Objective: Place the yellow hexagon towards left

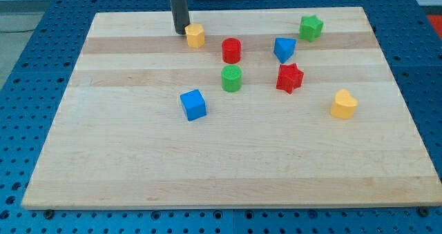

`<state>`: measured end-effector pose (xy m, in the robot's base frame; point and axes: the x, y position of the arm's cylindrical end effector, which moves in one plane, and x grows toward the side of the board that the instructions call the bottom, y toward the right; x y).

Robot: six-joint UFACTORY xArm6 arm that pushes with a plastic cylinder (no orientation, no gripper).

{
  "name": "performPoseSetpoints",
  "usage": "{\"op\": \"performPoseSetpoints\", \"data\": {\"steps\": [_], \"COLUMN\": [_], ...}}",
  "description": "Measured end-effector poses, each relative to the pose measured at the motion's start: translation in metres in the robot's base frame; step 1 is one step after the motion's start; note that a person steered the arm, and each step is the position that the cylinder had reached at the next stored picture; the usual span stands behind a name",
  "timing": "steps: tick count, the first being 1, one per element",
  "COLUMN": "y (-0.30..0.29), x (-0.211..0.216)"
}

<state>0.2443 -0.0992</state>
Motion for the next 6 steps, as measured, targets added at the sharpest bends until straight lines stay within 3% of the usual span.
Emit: {"op": "performPoseSetpoints", "data": {"steps": [2,3,6], "y": [0.066,0.067,-0.038], "x": [-0.019,0.018,0.035]}}
